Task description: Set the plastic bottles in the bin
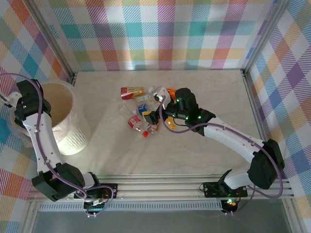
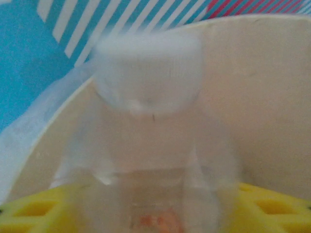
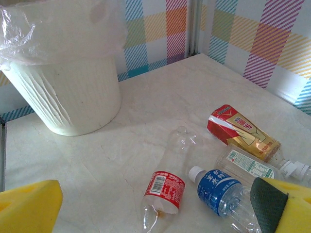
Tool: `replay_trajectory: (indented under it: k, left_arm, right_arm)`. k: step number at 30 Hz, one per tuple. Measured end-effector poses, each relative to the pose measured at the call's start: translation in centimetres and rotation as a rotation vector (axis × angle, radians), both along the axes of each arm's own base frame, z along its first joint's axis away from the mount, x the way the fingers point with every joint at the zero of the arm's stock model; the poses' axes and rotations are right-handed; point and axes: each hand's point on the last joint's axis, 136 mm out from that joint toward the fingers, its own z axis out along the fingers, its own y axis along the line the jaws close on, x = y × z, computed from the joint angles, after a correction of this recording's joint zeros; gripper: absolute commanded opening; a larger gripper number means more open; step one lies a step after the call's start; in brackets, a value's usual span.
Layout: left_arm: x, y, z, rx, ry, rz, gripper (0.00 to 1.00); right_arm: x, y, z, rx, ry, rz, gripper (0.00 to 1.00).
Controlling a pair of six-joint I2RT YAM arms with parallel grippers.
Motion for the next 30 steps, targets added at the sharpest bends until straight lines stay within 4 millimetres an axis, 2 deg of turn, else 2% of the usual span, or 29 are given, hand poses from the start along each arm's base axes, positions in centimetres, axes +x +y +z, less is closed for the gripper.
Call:
replay_trajectory:
  k: [5, 15, 18, 19, 25, 27, 30]
  left_arm:
    - [0.3, -0.3, -1.2, -0.051, 0.007, -0.003, 0.84]
    - [1.7, -1.5, 1.1, -0.073, -0.065, -0.086, 0.9]
    - [2.4, -2.4, 1.6, -0.084, -0.084, -0.132, 1.0]
    - [2.7, -2.8, 1.9, -0.084, -0.093, -0.147, 1.0]
    - [5.1, -8.2, 5.7, -0.038, -0.179, -0.335, 1.0]
    - [6.1, -10.7, 7.2, -0.025, -0.218, -0.419, 1.0]
    - [7.5, -14.5, 8.4, -0.032, -0.257, -0.549, 1.0]
  right_arm:
    - [0.0, -0.1, -0.3, -0.013, -0.002, 0.003, 1.0]
    - [0.2, -0.2, -0.3, -0.018, -0.009, -0.014, 1.0]
    - [0.4, -0.3, -0.2, -0.018, -0.014, -0.026, 1.0]
    - [0.6, -0.4, -0.2, -0.016, -0.011, -0.035, 1.0]
    - [1.3, -1.2, -0.9, -0.005, 0.007, -0.115, 1.0]
    - [1.5, -1.9, -1.4, -0.004, 0.021, -0.153, 1.0]
    - [1.9, -2.9, -1.9, 0.012, 0.033, -0.224, 1.0]
